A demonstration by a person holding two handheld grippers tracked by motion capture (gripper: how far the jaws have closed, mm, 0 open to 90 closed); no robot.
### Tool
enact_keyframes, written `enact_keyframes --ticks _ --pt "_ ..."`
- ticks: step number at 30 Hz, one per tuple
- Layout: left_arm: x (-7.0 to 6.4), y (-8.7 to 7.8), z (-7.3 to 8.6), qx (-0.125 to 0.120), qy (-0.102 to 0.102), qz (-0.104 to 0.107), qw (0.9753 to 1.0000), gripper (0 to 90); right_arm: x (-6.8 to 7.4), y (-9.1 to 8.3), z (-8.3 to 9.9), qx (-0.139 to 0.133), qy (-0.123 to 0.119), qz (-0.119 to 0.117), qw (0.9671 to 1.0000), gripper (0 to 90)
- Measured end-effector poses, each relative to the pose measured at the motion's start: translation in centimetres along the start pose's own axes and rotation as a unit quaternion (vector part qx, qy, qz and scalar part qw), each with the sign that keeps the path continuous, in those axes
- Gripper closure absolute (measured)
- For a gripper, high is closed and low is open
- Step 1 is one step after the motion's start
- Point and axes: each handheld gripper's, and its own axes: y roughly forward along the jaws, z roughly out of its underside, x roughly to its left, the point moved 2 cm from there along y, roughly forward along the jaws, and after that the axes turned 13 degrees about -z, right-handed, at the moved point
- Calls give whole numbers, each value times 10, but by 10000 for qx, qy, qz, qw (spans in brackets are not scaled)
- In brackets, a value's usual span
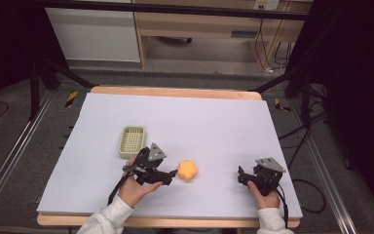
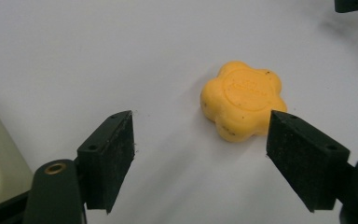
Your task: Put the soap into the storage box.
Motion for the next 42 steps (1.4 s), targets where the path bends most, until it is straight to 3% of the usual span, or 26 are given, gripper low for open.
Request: enact_keyframes --ticks 14,42 --pt "-14 10 -12 91 92 103 9999 223 0 0 0 9 7 -6 10000 41" --pt "-32 31 -21 375 259 127 9989 217 0 1 0 31 -9 -29 10000 41"
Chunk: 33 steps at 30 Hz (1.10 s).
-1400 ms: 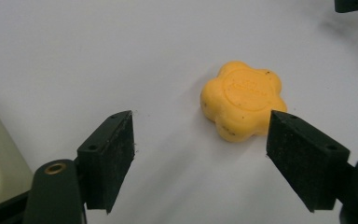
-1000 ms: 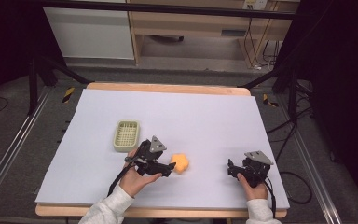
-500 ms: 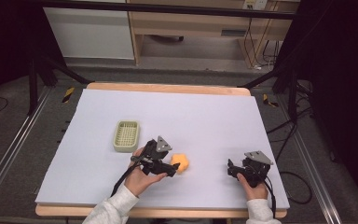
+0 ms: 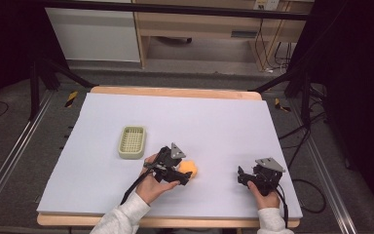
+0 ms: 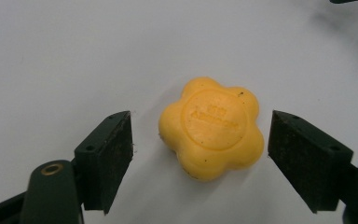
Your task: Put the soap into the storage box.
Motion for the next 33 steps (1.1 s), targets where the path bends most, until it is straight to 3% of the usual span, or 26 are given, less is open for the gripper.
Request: enact_keyframes --ticks 33 --pt "-9 29 -4 398 40 -14 9992 166 0 0 0 18 -3 -27 10000 41"
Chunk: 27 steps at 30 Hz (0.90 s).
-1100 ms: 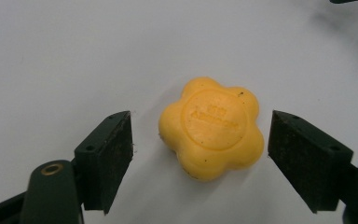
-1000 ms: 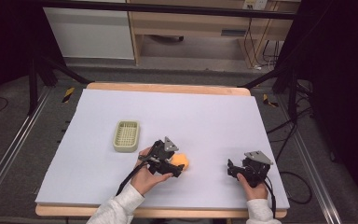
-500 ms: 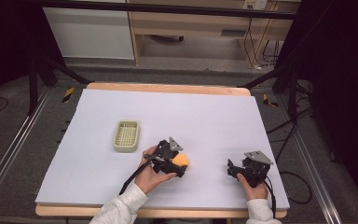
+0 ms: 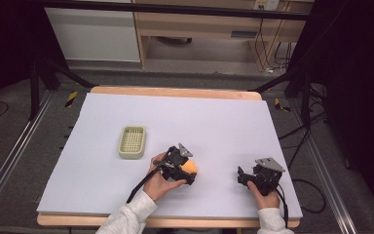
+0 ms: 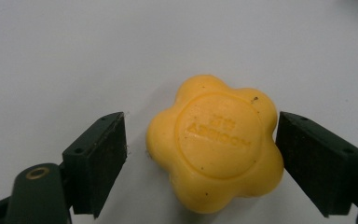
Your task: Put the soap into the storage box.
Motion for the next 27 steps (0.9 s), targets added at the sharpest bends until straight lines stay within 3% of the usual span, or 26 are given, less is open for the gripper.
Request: enact_keyframes --ticks 10,27 --pt "-4 9 0 149 57 -23 9999 172 0 0 0 14 37 -32 10000 41" --pt "-9 12 0 267 96 -60 9996 258 1 0 0 19 29 -30 10000 41"
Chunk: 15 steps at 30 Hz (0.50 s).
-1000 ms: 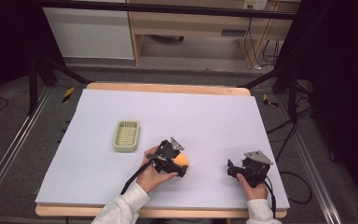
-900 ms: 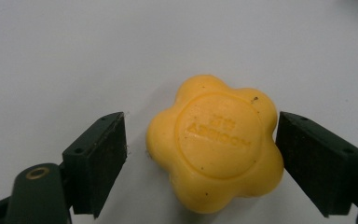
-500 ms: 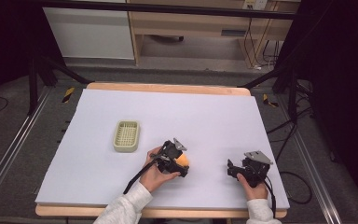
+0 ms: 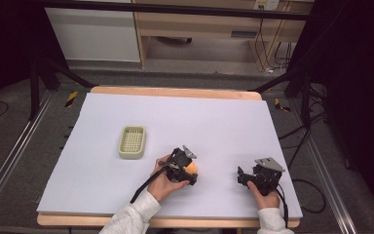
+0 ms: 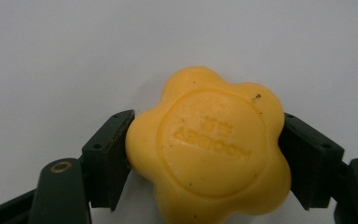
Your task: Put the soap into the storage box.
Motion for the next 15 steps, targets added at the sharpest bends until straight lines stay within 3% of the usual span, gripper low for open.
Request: enact_keyframes --ticks 15 --pt "-2 -1 0 24 -97 -109 9999 265 0 0 0 24 4 -10 10000 41"
